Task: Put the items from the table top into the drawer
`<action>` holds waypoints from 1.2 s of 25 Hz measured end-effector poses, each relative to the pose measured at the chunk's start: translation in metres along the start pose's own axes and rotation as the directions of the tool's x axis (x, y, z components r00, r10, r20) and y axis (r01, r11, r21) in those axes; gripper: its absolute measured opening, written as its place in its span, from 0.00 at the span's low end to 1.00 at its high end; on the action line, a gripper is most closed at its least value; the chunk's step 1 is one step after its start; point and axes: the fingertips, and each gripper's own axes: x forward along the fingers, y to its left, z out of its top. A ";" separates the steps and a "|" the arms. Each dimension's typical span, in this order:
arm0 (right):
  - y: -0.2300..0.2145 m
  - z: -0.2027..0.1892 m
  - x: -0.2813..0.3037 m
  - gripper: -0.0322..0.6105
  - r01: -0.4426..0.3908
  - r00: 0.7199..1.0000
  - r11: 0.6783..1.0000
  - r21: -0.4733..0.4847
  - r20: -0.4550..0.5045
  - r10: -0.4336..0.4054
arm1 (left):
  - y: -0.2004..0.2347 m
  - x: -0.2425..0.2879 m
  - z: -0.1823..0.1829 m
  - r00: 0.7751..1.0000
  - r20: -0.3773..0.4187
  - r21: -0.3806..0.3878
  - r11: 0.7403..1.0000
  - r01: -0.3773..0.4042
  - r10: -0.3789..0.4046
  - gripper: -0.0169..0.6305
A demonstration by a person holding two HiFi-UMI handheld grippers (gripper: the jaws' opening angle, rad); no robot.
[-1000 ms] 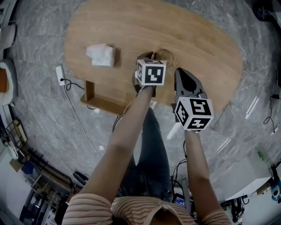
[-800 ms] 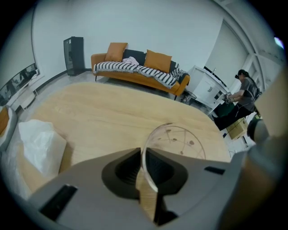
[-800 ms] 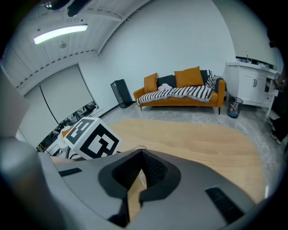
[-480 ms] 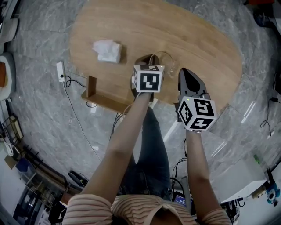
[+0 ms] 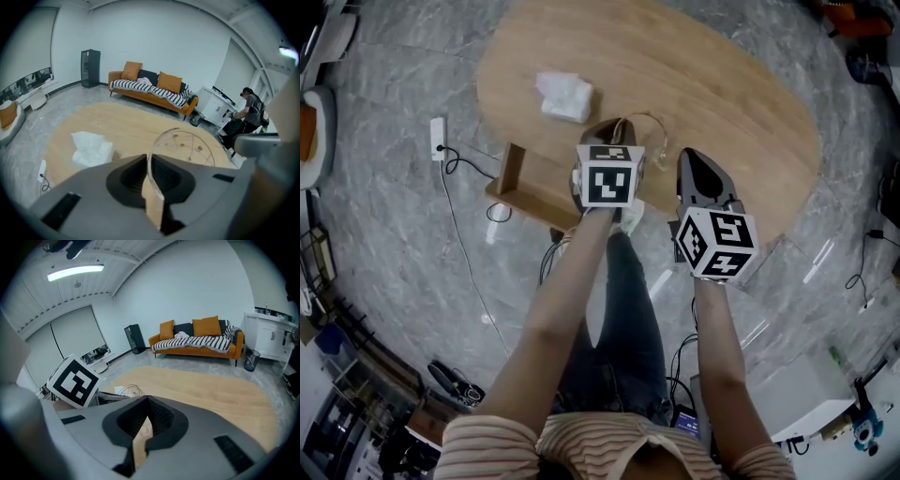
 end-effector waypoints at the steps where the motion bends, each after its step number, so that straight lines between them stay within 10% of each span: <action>1: 0.008 -0.001 0.001 0.05 -0.008 1.000 1.000 -0.006 -0.001 0.008 | 0.006 -0.006 -0.001 1.000 0.006 -0.003 1.000 -0.004 0.004 0.08; 30: 0.239 -0.089 0.018 0.05 -0.172 0.981 0.977 -0.128 -0.112 0.158 | 0.184 -0.145 -0.145 0.995 0.005 -0.146 0.984 -0.098 0.099 0.08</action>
